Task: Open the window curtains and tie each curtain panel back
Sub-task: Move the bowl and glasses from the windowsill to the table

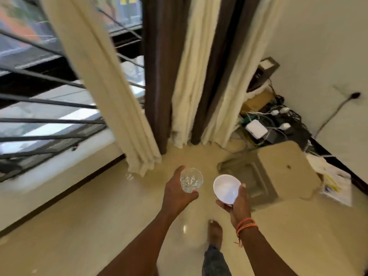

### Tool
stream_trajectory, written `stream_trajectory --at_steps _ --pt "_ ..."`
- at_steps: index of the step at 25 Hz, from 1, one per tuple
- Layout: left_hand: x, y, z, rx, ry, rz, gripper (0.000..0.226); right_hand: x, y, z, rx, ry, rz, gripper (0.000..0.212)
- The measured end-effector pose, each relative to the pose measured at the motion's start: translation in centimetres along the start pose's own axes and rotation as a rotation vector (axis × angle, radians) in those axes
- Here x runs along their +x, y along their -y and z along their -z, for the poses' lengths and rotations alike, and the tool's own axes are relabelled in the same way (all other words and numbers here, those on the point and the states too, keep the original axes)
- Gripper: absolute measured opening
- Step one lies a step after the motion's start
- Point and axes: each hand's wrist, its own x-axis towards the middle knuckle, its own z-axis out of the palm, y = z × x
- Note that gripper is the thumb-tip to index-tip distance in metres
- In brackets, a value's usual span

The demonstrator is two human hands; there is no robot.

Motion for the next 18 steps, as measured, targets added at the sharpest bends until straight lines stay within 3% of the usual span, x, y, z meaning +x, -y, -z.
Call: stream_trajectory --at_steps 2,5,10,12,14,18 --pt "1.6 -2.3 -5.6 0.06 0.082 -0.046 0.092 3.3 2.2 4.4 0.094 -0.084 0.011 0.044" --pt "4.9 -6.3 -16.9 0.129 0.181 -0.076 0.081 10.9 5.8 12.2 0.135 -0.264 0.022 0.043" --pt "12.1 -10.2 -33.9 0.203 0.262 -0.097 0.078 25.7 7.9 21.1 -0.111 -0.481 0.103 0.046" --pt "15.3 -10.3 -39.6 0.24 0.278 -0.089 0.078 31.2 8.2 23.2 -0.175 -0.498 0.14 0.051" --pt "17.7 -9.7 -44.0 0.263 0.285 -0.092 0.079 34.2 9.4 24.0 -0.241 -0.478 0.153 0.044" --pt "19.8 -8.9 -49.0 0.269 0.343 -0.124 0.078 39.1 8.6 25.6 -0.29 -0.435 0.182 0.039"
